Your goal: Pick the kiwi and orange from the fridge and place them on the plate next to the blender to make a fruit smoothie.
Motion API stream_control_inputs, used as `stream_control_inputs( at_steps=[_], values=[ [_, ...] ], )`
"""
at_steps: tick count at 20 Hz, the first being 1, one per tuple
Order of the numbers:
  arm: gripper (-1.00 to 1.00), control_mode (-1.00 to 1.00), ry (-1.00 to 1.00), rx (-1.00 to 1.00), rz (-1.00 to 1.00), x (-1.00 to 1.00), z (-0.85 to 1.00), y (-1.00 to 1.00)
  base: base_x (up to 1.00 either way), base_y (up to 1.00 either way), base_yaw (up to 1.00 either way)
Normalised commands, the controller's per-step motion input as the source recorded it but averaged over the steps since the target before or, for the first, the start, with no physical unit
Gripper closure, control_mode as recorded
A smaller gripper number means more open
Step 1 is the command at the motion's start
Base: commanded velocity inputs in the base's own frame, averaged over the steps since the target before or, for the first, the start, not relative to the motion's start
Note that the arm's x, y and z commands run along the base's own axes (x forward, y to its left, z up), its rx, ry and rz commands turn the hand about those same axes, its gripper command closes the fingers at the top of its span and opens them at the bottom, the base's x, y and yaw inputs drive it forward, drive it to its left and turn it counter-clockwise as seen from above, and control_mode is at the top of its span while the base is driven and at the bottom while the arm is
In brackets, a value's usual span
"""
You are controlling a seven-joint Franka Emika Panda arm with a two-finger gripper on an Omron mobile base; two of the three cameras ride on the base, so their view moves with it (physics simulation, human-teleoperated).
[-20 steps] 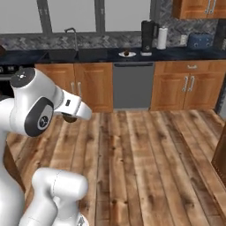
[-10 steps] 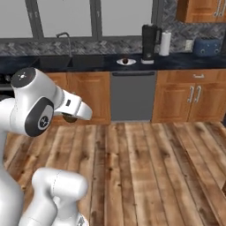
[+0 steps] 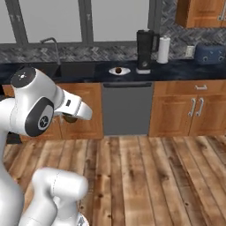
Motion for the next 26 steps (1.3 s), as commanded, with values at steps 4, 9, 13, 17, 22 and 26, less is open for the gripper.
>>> stream_control_inputs(
  at_steps=[4, 9, 13, 17, 22, 26],
  values=[
    [1.0, 1.0, 0.0, 0.0, 0.0, 0.0, 0.0, 0.0, 1.0, -0.21, 0.0],
    [1.0, 1.0, 0.0, 0.0, 0.0, 0.0, 0.0, 0.0, 1.0, -0.21, 0.0],
    [1.0, 1.0, 0.0, 0.0, 0.0, 0.0, 0.0, 0.0, 1.0, -0.25, 0.0],
    [1.0, 1.0, 0.0, 0.0, 0.0, 0.0, 0.0, 0.0, 1.0, -0.36, 0.08],
    [1.0, 1.0, 0.0, 0.0, 0.0, 0.0, 0.0, 0.0, 1.0, -0.33, 0.24],
    [1.0, 1.0, 0.0, 0.0, 0.0, 0.0, 0.0, 0.0, 1.0, -0.26, 0.3]
  ],
)
